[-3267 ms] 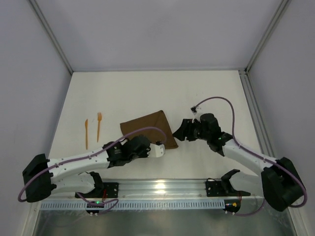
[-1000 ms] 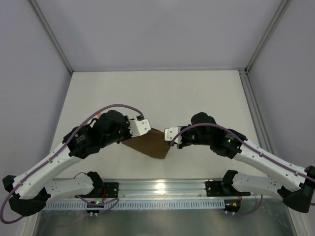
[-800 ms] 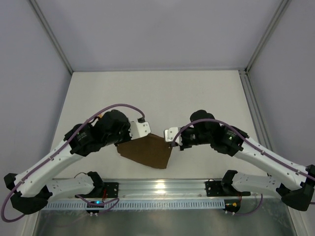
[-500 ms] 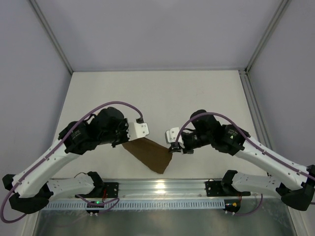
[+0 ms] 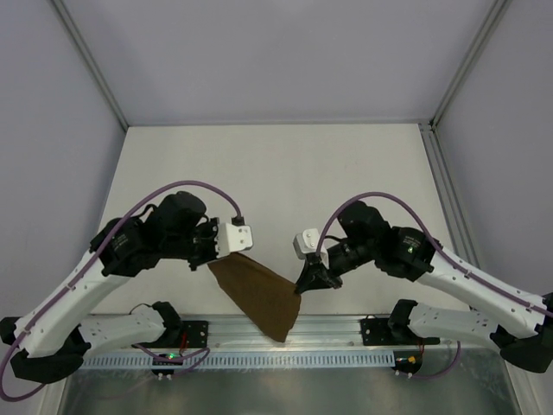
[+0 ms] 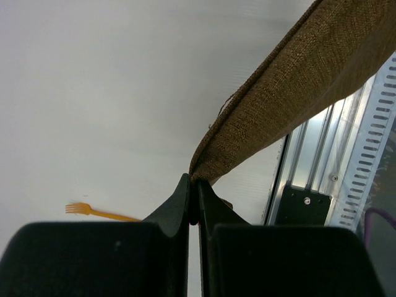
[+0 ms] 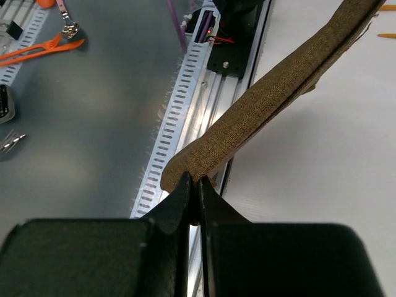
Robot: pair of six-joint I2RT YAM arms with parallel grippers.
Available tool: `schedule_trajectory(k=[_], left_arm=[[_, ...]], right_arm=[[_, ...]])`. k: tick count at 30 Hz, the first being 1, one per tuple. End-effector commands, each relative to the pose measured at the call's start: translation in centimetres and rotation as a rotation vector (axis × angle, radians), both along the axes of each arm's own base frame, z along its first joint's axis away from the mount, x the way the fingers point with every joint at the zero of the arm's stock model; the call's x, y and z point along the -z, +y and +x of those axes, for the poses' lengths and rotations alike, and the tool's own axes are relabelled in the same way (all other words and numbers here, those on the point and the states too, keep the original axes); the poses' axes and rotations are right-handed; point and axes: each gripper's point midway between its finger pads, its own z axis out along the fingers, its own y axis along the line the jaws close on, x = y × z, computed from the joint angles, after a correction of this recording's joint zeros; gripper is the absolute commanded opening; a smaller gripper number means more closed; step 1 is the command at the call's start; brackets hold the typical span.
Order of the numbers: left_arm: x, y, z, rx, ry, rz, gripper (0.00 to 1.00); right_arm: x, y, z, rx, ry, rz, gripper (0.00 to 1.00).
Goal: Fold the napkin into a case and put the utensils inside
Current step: Turn over the upper triangle folded napkin at the center of the board.
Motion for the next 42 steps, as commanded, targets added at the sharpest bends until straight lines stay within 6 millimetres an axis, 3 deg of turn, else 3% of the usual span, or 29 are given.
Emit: schedule_trajectory(k=[1,5,9,12,13,18,20,21,22,23,25,26,28,29,34,40,42], left_arm=[[0.8,1.3,0.4,-0.072,0.004,0.026,0.0],[2.0,0.0,1.7,-0.113,0.017,0.007,0.0],[2.6,-1.6,3.7,-0.138,0.022,-0.03,0.0],[4.0,-2.8,6.2,-0.166,0.077,-0.048,0.0],[4.3,-2.6,7.4,-0.198,0.09,-0.051,0.0],[6.6,-4.3,12.8,-0.241,0.133,-0.054,0.0],[8.7,-4.9,15.4,-0.268,0.151,-0.027,0.0],[8.8,-5.3,16.5,-0.276,0.148,-0.031,0.0],[10.9,-5.5,17.7,-0.294,0.187,0.001,0.0],[11.5,-5.9,18.7,-0.303,0.192,-0.001,0.0],[12.3,-6.5,20.5,-0.331,0.217,-0.008,0.0],[14.4,-6.9,21.5,-0.343,0.252,0.007,0.0],[15.2,-7.2,23.0,-0.369,0.263,0.001,0.0],[16.8,-7.3,23.6,-0.383,0.289,0.019,0.0],[18.7,-7.4,26.0,-0.421,0.304,0.006,0.0],[20.7,-7.8,27.7,-0.408,0.311,0.018,0.15],[20.9,-8.0,28.3,-0.41,0.306,0.019,0.25]], right_arm=[[-0.2,-0.2,-2.4,-0.056,0.144,0.028,0.03],[1.5,-0.7,-1.5,-0.057,0.28,0.0,0.03],[4.9,-1.5,2.7,0.057,0.408,-0.073,0.03],[6.4,-2.1,4.7,0.083,0.442,-0.105,0.03],[7.7,-2.4,6.7,0.144,0.482,-0.134,0.03],[10.3,-2.6,13.2,0.328,0.527,-0.202,0.03],[11.8,-3.2,16.0,0.398,0.566,-0.225,0.03],[12.6,-3.7,16.8,0.433,0.575,-0.262,0.03],[13.4,-4.2,17.8,0.467,0.564,-0.295,0.03],[14.6,-5.0,19.6,0.529,0.552,-0.343,0.03],[15.5,-5.2,21.1,0.56,0.553,-0.342,0.03],[15.6,-5.2,21.9,0.574,0.557,-0.332,0.03],[17.1,-5.6,23.7,0.625,0.567,-0.348,0.03],[17.2,-5.8,24.6,0.646,0.55,-0.36,0.03],[20.4,-7.6,27.1,0.725,0.556,-0.471,0.09],[22.3,-8.7,29.1,0.787,0.527,-0.553,0.16],[22.7,-8.9,29.9,0.813,0.509,-0.569,0.33]])
